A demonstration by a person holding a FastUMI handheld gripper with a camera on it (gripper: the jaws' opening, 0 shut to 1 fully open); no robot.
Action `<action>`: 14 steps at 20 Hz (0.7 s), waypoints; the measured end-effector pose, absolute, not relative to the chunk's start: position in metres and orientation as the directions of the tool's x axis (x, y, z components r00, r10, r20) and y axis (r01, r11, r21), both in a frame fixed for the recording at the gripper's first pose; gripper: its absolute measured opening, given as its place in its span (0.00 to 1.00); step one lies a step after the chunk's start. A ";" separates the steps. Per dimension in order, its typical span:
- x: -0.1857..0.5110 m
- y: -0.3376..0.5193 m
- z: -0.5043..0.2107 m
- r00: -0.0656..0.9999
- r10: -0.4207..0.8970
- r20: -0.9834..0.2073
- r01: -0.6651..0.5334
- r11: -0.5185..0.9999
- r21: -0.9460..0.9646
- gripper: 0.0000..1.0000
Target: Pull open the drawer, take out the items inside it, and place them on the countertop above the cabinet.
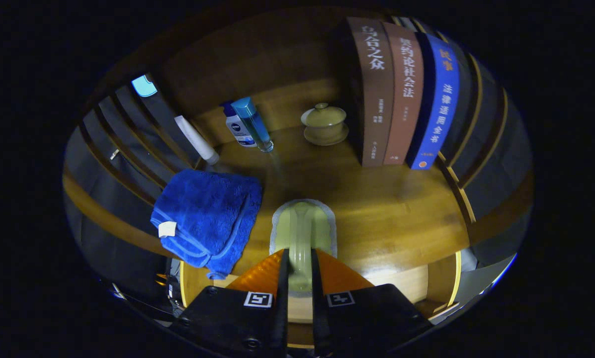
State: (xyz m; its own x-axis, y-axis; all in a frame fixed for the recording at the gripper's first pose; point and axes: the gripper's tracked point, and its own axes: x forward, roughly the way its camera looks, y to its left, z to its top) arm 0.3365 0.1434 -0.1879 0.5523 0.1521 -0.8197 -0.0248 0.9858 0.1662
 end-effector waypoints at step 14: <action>0.363 0.143 -0.176 0.647 0.104 -0.755 -0.041 0.994 0.102 1.00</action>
State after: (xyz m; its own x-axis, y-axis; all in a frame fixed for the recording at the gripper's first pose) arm 0.3631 0.1427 -0.1756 0.6472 0.1038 -0.7552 -0.0405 0.9940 0.1019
